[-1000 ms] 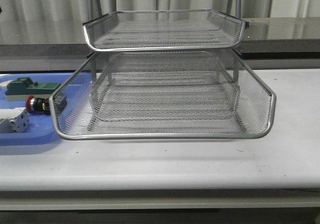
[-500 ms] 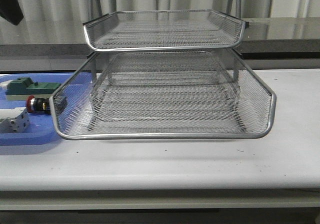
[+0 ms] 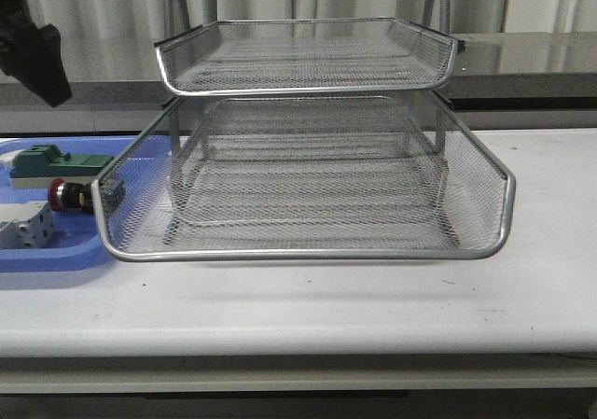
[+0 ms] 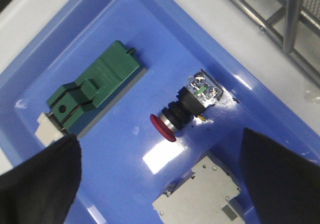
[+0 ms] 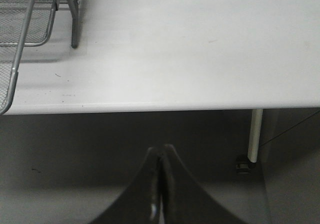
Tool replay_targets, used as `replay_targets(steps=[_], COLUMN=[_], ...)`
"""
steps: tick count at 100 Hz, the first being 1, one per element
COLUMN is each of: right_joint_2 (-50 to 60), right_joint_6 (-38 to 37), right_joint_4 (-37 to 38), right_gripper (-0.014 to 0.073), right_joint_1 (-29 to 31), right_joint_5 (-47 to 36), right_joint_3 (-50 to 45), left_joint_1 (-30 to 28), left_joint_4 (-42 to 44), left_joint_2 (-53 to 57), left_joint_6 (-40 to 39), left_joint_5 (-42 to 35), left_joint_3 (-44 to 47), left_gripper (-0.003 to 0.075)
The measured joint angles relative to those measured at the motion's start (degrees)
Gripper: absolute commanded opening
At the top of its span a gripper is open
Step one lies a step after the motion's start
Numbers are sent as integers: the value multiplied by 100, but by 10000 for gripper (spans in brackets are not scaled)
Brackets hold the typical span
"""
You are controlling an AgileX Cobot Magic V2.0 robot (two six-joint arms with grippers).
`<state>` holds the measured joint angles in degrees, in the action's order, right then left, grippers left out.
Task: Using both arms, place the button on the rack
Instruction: 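Lower the left gripper and grasp the red push-button switch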
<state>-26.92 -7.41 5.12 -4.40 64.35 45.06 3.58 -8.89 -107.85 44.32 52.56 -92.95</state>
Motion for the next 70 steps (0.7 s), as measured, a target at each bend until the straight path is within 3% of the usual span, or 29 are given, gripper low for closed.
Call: replay_targets(steps=[31, 70], right_joint_2=[0, 0], right_joint_6=[0, 0], right_joint_4=[0, 0], right_gripper=[-68, -68], right_joint_1=[0, 0], right_joint_5=[0, 0], right_joint_3=[0, 0], left_joint_1=[0, 0], left_joint_4=[-71, -433], left_joint_2=[-1203, -1697], left_joint_6=[903, 1580], left_joint_5=[673, 689], left_joint_3=[-898, -950], left_gripper=[619, 619])
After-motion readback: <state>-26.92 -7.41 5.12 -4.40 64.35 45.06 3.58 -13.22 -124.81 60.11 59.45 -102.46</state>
